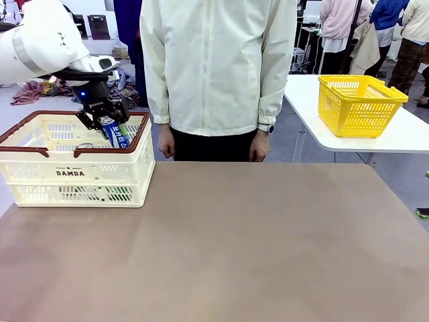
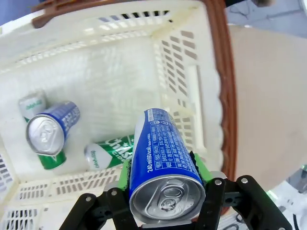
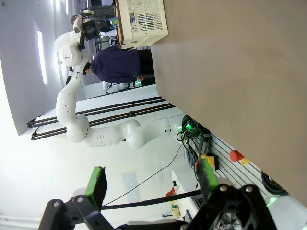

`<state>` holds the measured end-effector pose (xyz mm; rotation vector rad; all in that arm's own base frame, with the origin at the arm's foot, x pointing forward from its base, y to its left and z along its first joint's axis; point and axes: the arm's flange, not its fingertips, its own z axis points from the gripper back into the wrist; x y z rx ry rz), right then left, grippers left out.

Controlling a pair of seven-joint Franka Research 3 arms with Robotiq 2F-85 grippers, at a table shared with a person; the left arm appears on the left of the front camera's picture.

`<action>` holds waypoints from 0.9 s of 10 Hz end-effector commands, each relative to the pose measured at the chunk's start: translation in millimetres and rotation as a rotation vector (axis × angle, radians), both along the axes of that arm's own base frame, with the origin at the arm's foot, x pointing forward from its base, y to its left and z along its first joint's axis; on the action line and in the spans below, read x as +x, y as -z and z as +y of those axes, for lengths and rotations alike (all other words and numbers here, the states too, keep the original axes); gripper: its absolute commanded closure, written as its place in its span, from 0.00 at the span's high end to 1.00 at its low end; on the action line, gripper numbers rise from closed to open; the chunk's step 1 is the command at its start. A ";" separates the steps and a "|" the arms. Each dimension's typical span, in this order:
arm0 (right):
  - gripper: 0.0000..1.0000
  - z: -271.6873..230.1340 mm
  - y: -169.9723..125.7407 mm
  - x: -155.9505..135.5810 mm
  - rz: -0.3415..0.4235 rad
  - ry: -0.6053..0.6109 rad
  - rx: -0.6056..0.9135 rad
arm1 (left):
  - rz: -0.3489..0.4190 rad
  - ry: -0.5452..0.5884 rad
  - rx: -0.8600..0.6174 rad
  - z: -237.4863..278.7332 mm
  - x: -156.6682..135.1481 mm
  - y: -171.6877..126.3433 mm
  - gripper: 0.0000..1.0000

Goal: Place the drinks into the Shopping basket.
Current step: Pick up one drink and place it into the Shopping basket.

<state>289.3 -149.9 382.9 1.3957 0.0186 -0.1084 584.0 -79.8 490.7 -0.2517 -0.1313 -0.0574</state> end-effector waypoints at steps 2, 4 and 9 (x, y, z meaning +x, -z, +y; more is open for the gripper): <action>1.00 -1.1 -4.7 -0.8 0.016 -0.005 0.000 | -0.057 -0.032 0.058 -1.6 19.6 26.0 0.00; 1.00 -1.1 -4.7 -0.8 0.016 -0.005 0.000 | -0.075 -0.089 0.093 -5.4 31.2 42.2 0.00; 1.00 -1.1 -4.7 -0.8 0.016 -0.005 0.000 | -0.041 -0.145 0.213 -6.0 51.0 72.7 0.00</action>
